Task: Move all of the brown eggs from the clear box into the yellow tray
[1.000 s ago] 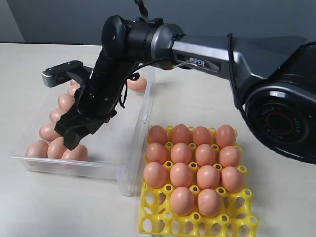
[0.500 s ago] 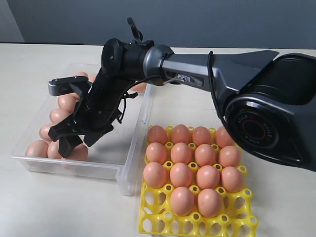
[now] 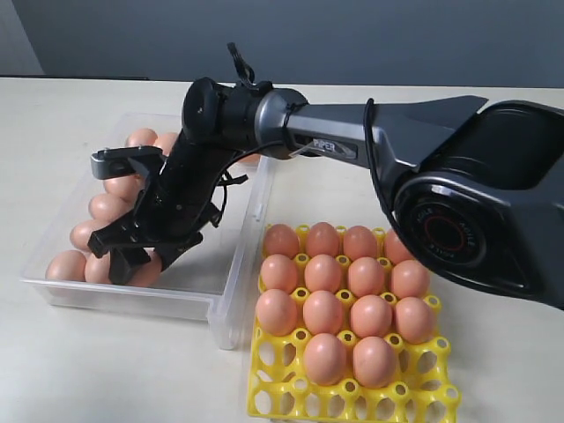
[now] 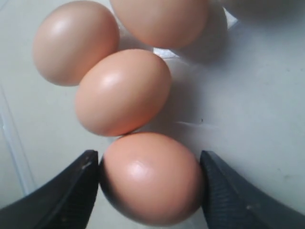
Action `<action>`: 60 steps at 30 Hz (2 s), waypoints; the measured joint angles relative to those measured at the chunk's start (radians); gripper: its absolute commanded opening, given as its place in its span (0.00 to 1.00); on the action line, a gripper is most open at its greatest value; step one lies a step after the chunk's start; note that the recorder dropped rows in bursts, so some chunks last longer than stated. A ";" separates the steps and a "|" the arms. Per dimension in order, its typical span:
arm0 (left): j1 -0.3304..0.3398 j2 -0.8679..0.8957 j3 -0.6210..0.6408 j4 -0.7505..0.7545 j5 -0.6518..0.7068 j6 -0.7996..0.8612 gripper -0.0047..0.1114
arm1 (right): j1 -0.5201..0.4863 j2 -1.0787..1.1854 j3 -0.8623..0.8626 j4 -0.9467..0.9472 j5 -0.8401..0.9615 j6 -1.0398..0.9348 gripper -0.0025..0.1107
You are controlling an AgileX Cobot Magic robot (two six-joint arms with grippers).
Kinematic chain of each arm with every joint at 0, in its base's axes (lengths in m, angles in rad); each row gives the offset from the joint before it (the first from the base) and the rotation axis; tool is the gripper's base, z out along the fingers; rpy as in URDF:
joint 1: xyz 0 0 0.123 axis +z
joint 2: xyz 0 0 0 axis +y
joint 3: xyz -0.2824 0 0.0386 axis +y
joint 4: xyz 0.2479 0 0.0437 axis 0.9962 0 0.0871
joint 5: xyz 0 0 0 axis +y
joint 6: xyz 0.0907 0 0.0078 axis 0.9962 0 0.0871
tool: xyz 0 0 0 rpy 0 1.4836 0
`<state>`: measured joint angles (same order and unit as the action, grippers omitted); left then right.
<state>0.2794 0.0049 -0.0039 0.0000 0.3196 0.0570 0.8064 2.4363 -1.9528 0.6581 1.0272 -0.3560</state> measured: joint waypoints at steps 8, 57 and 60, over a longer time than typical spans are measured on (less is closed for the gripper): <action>0.000 0.000 0.000 0.000 0.000 0.000 0.04 | 0.002 -0.038 -0.002 -0.101 0.007 0.000 0.02; 0.000 0.000 0.000 0.000 0.000 0.000 0.04 | 0.113 -0.760 0.951 -0.479 -0.308 0.087 0.02; 0.000 0.000 0.000 0.000 0.000 0.000 0.04 | 0.113 -0.760 0.951 -0.479 -0.283 0.087 0.02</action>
<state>0.2794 0.0049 -0.0039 0.0000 0.3196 0.0570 0.9196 1.6761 -1.0022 0.1790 0.7440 -0.2693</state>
